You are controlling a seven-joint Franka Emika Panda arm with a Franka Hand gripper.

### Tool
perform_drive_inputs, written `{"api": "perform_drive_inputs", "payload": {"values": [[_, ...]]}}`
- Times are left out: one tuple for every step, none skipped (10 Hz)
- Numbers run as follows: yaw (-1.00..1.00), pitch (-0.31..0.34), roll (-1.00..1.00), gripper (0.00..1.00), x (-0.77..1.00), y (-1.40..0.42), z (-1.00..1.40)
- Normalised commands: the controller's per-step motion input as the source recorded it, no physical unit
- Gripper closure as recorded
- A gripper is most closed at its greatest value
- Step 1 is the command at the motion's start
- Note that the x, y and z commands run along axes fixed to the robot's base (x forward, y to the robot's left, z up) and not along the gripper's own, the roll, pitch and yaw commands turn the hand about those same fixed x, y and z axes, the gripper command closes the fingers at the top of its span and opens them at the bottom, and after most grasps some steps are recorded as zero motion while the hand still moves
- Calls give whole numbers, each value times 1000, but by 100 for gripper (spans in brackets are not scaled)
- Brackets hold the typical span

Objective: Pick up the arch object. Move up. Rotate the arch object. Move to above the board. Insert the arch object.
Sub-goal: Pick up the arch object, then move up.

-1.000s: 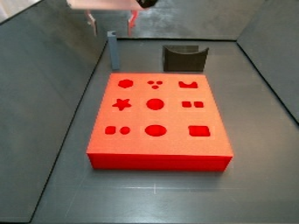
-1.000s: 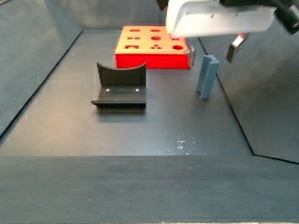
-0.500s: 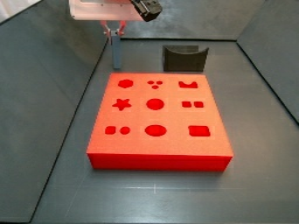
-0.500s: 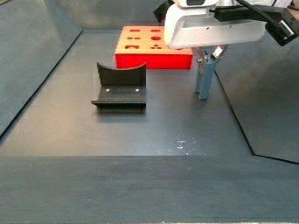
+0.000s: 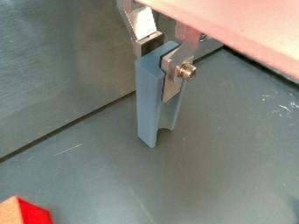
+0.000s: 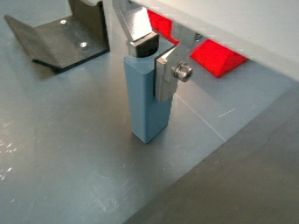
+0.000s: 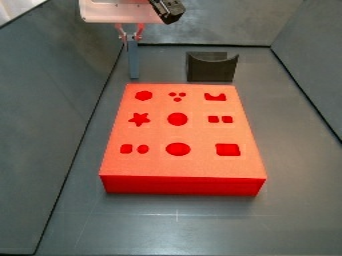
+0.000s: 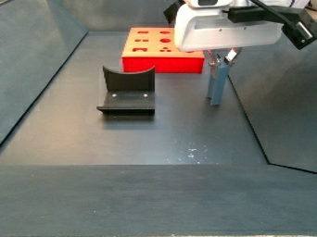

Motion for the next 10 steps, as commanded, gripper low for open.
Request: {"api": "perform_drive_inputs", "payload": {"values": [[0, 0, 0, 100, 0, 0, 0], [0, 0, 0, 100, 0, 0, 0], [0, 0, 0, 100, 0, 0, 0], [0, 0, 0, 100, 0, 0, 0], [0, 0, 0, 100, 0, 0, 0], [0, 0, 0, 100, 0, 0, 833], [-24, 3, 2, 100, 5, -14, 816], [-27, 12, 10, 100, -5, -11, 744], [-26, 21, 23, 100, -15, 1, 630], [-26, 27, 44, 100, -18, 12, 454]]}}
